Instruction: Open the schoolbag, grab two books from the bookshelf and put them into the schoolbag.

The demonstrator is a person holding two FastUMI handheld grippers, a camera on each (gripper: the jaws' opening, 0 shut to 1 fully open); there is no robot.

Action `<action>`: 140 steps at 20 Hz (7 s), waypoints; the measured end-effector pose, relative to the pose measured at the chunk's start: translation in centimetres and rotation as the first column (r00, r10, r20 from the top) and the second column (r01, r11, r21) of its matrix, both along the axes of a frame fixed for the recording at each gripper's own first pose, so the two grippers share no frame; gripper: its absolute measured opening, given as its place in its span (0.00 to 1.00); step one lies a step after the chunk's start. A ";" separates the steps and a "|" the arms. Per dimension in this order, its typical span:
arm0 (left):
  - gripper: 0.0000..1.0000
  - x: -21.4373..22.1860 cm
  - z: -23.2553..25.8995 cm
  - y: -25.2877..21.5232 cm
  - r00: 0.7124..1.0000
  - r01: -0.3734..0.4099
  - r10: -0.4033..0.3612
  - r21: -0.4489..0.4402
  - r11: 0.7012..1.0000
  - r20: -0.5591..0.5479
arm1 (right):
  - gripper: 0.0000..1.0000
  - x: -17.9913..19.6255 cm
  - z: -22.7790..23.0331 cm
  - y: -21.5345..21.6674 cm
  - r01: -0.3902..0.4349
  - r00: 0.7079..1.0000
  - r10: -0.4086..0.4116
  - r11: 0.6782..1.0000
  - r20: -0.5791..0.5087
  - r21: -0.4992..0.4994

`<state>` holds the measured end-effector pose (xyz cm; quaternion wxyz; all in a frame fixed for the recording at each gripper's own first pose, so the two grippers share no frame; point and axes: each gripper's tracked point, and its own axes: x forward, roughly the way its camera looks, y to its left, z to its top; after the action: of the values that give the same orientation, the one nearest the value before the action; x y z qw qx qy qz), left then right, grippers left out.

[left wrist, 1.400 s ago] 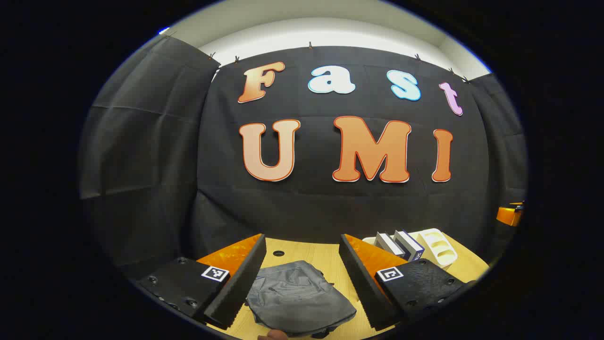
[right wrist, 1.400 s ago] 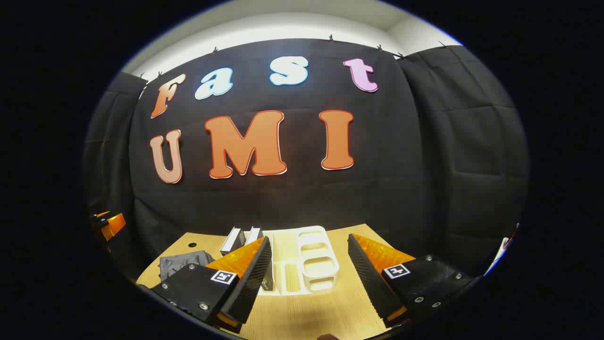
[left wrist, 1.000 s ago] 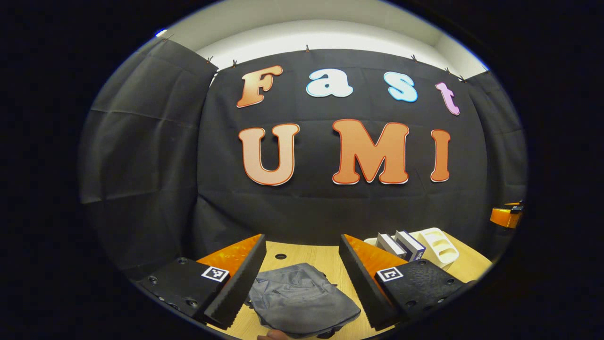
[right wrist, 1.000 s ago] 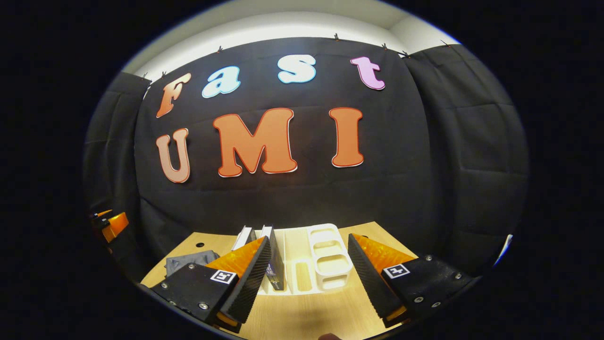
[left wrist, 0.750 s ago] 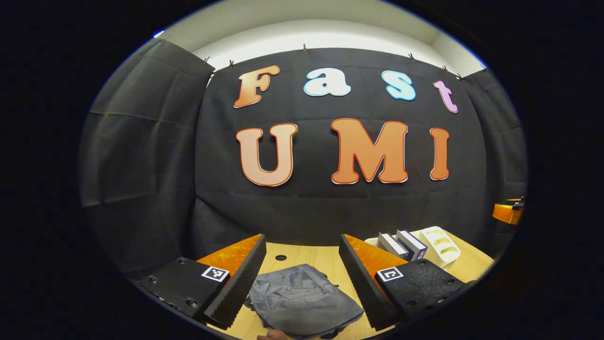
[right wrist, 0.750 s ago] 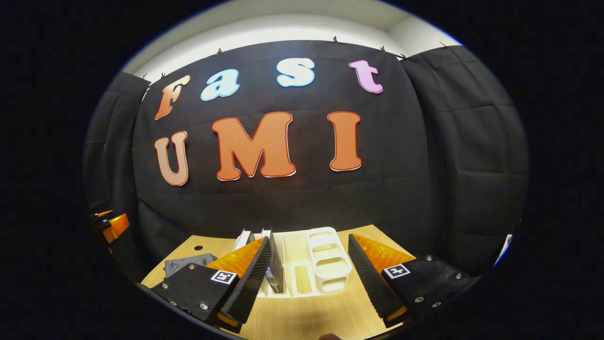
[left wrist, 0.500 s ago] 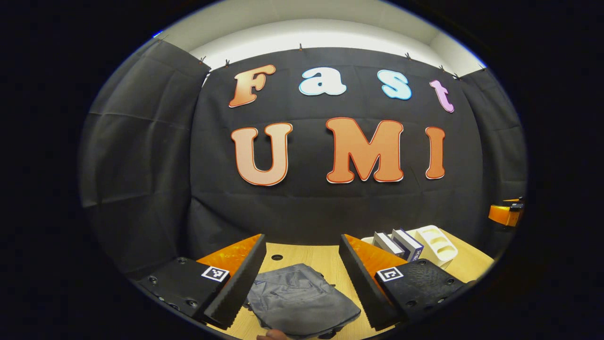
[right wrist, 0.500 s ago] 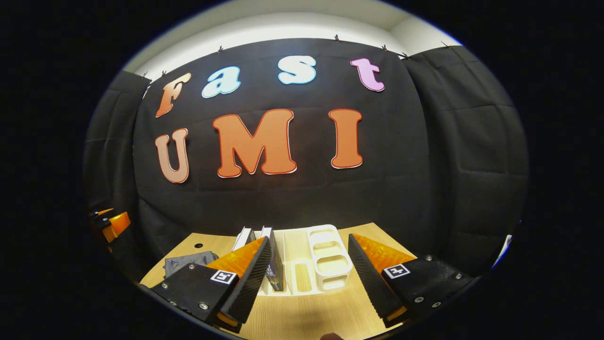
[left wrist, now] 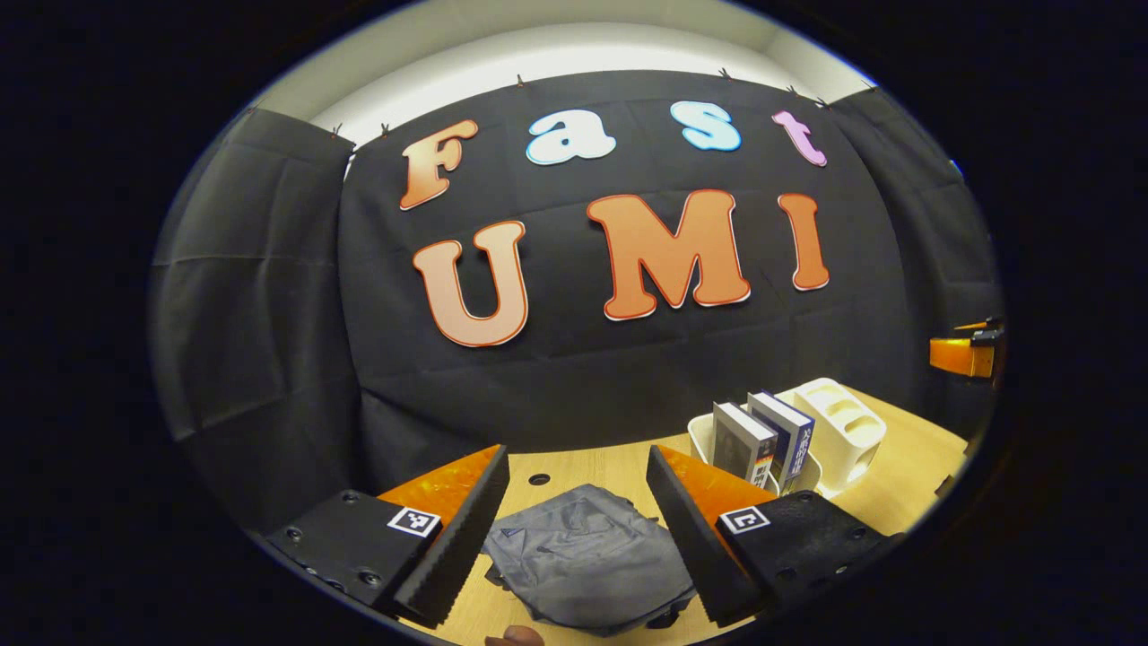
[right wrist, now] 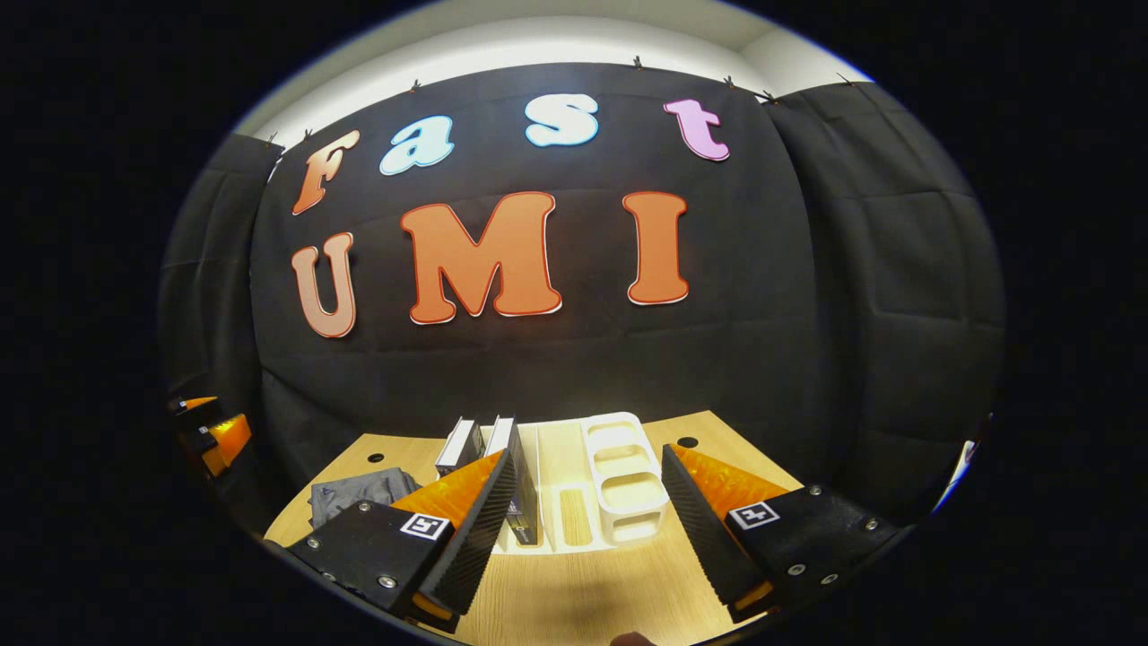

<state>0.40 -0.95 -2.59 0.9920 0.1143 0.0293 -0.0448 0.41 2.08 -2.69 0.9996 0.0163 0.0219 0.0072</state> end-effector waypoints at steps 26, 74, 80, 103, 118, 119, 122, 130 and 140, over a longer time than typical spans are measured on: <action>0.97 -3.4 -25.9 -4.7 0.908 0.317 -0.100 0.512 0.798 -0.407 | 0.97 -1.4 -8.9 -5.8 0.111 0.968 -0.125 0.991 -0.220 -0.074; 0.01 13.4 -10.4 3.4 0.812 0.273 -0.062 0.283 0.919 -0.581 | 0.98 0.2 -8.0 -2.1 0.061 0.951 -0.033 0.995 -0.308 0.080; 0.01 14.7 -10.0 3.2 0.799 0.307 -0.101 0.257 0.916 -0.593 | 0.98 2.5 -1.8 3.5 -0.063 0.937 0.072 0.997 -0.341 0.039; 0.01 16.7 -11.6 4.1 0.758 0.387 -0.154 0.247 0.888 -0.634 | 0.99 20.8 -7.1 22.1 -0.258 0.548 0.127 0.966 -0.827 -0.023; 0.01 17.0 -13.0 4.6 0.722 0.404 -0.162 0.218 0.888 -0.673 | 0.51 24.6 -16.4 20.6 -0.185 0.411 -0.023 0.977 -0.912 -0.108; 0.01 16.9 -13.2 4.6 0.716 0.405 -0.162 0.214 0.889 -0.679 | 0.34 24.7 -16.2 20.8 -0.166 0.410 -0.021 0.981 -0.912 -0.097; 0.01 17.0 -13.0 4.6 0.715 0.414 -0.170 0.215 0.884 -0.678 | 0.39 24.7 -16.1 20.4 -0.149 0.421 -0.035 0.983 -0.906 -0.107; 0.01 16.9 -13.4 4.5 0.704 0.439 -0.210 0.184 0.879 -0.678 | 0.39 22.4 -10.0 20.9 -0.098 0.497 -0.041 0.990 -0.867 -0.103; 0.01 16.5 -14.3 4.1 0.676 0.503 -0.250 0.186 0.844 -0.693 | 0.38 14.6 4.3 20.4 -0.022 0.668 0.041 0.999 -0.743 0.036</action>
<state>16.91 3.19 -16.91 0.8491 0.2761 0.3510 -0.2822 14.97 22.51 1.64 0.9035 0.0291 0.4272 0.0177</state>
